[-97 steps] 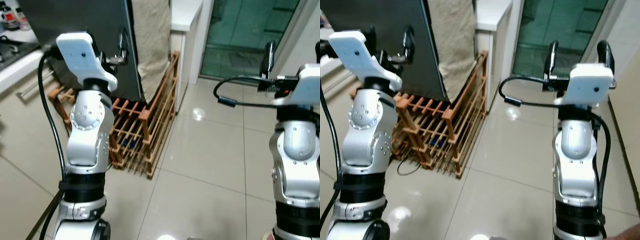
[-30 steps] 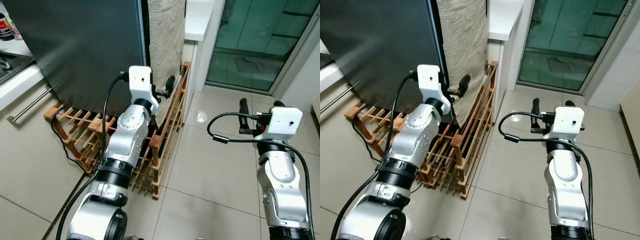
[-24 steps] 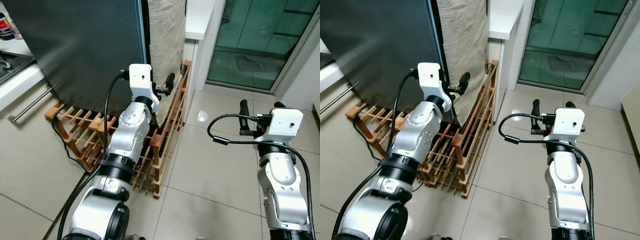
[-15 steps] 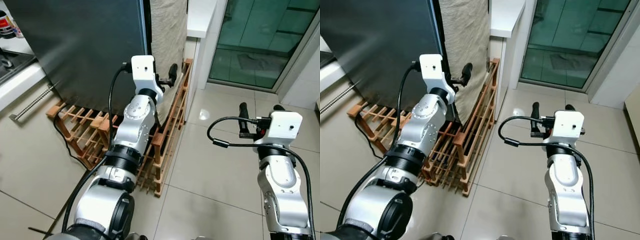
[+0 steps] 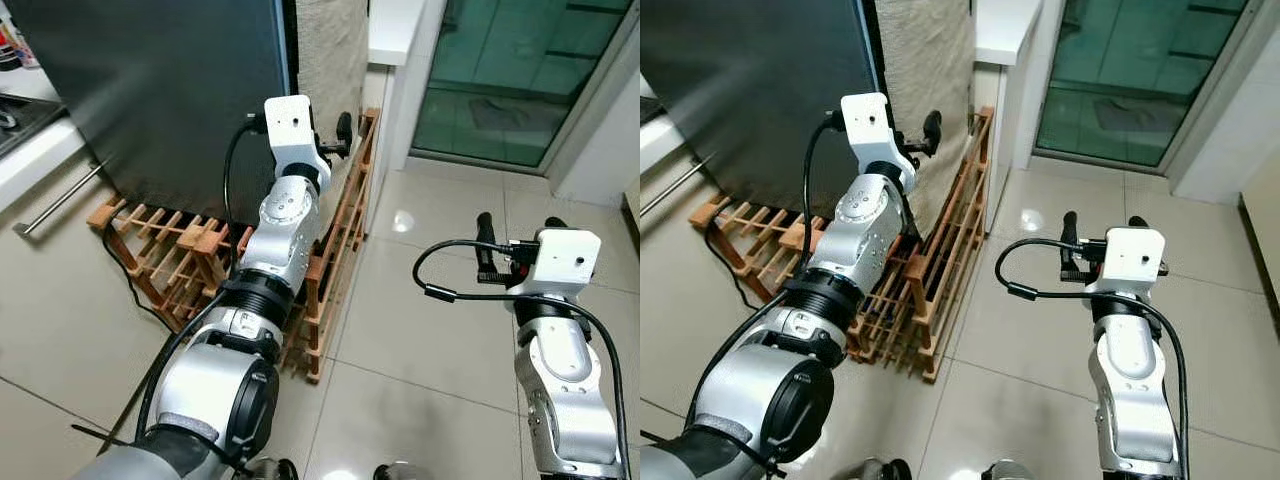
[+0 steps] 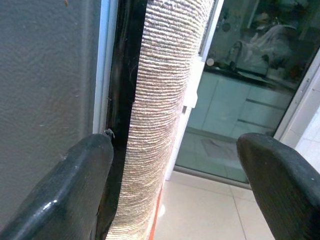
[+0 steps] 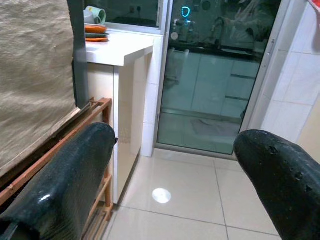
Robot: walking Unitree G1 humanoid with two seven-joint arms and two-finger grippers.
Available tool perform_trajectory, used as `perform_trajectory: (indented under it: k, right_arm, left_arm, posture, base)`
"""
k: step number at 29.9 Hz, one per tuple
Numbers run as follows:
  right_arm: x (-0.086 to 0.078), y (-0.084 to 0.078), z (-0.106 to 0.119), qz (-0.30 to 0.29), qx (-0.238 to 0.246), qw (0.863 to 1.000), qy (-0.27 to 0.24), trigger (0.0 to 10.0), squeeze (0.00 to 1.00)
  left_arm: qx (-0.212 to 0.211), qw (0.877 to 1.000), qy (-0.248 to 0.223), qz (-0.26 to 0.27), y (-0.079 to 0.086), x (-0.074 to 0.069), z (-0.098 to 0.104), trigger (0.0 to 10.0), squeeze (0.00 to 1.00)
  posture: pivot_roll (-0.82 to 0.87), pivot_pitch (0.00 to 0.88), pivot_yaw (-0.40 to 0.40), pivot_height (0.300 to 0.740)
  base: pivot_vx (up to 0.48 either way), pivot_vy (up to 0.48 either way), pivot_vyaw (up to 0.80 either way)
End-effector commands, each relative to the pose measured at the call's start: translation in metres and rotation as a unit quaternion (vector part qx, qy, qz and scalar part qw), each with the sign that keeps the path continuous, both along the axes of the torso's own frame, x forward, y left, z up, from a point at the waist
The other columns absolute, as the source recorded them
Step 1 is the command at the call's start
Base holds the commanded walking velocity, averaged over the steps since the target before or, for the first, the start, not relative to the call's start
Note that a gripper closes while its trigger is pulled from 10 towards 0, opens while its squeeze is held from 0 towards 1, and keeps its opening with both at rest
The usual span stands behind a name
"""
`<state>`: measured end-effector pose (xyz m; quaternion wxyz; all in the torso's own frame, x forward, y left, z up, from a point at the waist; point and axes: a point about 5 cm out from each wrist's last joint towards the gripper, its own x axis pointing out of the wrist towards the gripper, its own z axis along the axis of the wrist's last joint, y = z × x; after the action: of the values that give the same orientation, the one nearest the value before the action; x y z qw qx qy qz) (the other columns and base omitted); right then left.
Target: Restocking fridge
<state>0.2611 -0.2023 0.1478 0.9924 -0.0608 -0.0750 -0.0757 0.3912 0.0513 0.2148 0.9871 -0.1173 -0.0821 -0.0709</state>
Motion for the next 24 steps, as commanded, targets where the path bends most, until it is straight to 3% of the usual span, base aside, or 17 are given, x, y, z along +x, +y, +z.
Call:
perform_trajectory:
  k: [1,10,12,19,21,24]
  right_arm:
    - [-0.002,0.001,0.003,-0.003,-0.001,1.000,-0.003,10.0,0.00]
    - [-0.002,0.006,0.004,0.016,0.013,1.000,-0.008,10.0,0.00]
    - [-0.004,0.005,0.004,0.017,0.013,1.000,-0.006,10.0,0.00]
    - [-0.002,0.006,0.003,0.022,0.011,1.000,-0.001,10.0,0.00]
    - [-0.002,0.007,0.004,0.025,0.014,1.000,-0.004,10.0,0.00]
    - [-0.001,0.009,0.005,0.032,0.019,0.999,-0.005,10.0,0.00]
  left_arm:
    - [0.004,1.000,0.026,0.008,-0.001,0.001,-0.008,10.0,0.00]
    - [0.031,0.999,0.019,0.004,0.002,0.001,-0.014,10.0,0.00]
    - [0.038,0.999,-0.011,0.001,0.012,-0.001,-0.010,10.0,0.00]
    - [0.011,1.000,0.001,-0.008,0.010,0.000,-0.013,10.0,0.00]
    - [-0.007,0.999,-0.012,-0.041,-0.002,-0.001,-0.007,10.0,0.00]
    - [-0.016,0.990,-0.015,-0.143,-0.024,-0.006,-0.005,10.0,0.00]
  posture:
    - [-0.22,0.103,0.069,0.740]
    - [-0.22,0.109,0.070,0.740]
    - [-0.23,0.112,0.068,0.740]
    - [-0.22,0.114,0.057,0.740]
    - [-0.22,0.114,0.056,0.740]
    - [-0.22,0.114,0.057,0.740]
  base:
    - [0.000,0.000,0.00]
    - [0.000,0.000,0.00]
    - [0.000,0.000,0.00]
    - [0.000,0.000,0.00]
    - [0.000,0.000,0.00]
    - [0.000,0.000,0.00]
